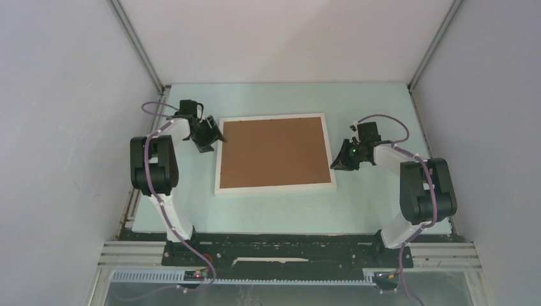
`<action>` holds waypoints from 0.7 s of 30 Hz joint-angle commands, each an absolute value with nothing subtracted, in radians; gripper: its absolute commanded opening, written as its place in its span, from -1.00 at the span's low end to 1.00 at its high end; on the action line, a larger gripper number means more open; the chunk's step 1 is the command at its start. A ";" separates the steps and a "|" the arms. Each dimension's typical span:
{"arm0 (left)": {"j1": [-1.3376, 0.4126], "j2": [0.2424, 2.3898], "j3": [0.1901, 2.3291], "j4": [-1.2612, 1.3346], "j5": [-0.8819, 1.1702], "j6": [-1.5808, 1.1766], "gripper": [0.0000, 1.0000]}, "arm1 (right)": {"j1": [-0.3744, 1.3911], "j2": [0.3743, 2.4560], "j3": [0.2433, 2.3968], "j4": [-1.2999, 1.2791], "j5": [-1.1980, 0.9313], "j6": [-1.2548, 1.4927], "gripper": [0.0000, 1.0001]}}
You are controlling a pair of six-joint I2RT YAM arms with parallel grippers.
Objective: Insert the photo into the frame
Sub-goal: Install the photo frame at the center of the board.
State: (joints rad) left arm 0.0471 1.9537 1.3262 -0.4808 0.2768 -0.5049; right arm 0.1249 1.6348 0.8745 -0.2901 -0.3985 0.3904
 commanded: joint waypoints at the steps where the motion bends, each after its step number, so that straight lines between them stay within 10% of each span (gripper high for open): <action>1: 0.055 1.761 1.263 -0.552 0.262 -0.448 0.49 | 0.147 1.634 0.890 -0.302 -0.401 0.378 -0.59; 13: 0.040 1.646 1.019 -0.573 0.319 -0.432 0.60 | 0.218 1.647 0.944 -0.400 -0.150 0.371 -0.62; 21: 0.009 1.800 1.111 -0.503 0.367 -0.489 0.43 | 0.215 1.612 0.913 -0.358 -0.291 0.369 -0.08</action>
State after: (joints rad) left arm 0.0181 1.7435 1.0462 -0.5621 0.3138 -0.4564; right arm 0.2134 1.6352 0.9276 -0.3702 -0.2398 0.3798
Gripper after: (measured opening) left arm 0.746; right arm 0.440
